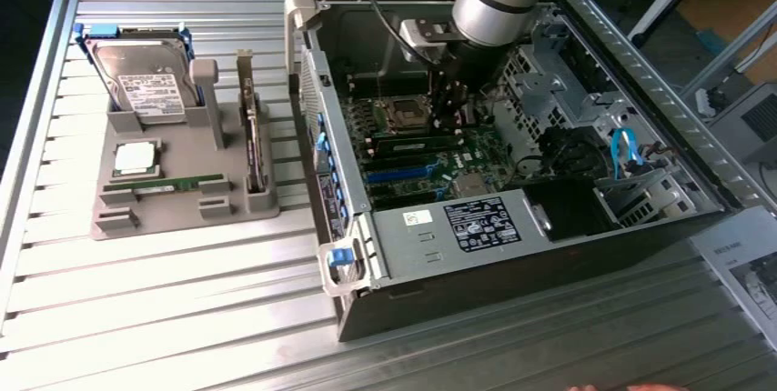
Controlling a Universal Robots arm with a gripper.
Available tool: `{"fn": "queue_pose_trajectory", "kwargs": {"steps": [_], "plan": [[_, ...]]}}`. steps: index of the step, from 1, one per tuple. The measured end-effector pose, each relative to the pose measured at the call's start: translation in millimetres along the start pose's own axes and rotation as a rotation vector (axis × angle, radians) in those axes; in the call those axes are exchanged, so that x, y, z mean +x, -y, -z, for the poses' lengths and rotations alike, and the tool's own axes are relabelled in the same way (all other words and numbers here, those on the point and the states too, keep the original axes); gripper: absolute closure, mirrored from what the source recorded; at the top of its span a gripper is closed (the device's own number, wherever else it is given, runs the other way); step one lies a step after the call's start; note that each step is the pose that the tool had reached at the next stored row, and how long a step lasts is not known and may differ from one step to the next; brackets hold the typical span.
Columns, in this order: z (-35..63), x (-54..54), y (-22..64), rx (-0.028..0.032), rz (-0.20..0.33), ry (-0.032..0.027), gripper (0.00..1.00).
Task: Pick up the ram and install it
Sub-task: 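Press down the ram until it locks into place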
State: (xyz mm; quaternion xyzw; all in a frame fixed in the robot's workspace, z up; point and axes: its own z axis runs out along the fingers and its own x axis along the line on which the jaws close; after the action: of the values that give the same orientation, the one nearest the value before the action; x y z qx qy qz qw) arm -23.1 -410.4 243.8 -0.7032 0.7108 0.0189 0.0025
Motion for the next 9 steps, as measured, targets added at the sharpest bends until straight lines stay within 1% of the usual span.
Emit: {"fn": "queue_pose_trajectory", "kwargs": {"steps": [9], "plan": [[-0.4, 0.2, -17.5, 0.0000, 0.000, 0.0000, 0.90]]}}
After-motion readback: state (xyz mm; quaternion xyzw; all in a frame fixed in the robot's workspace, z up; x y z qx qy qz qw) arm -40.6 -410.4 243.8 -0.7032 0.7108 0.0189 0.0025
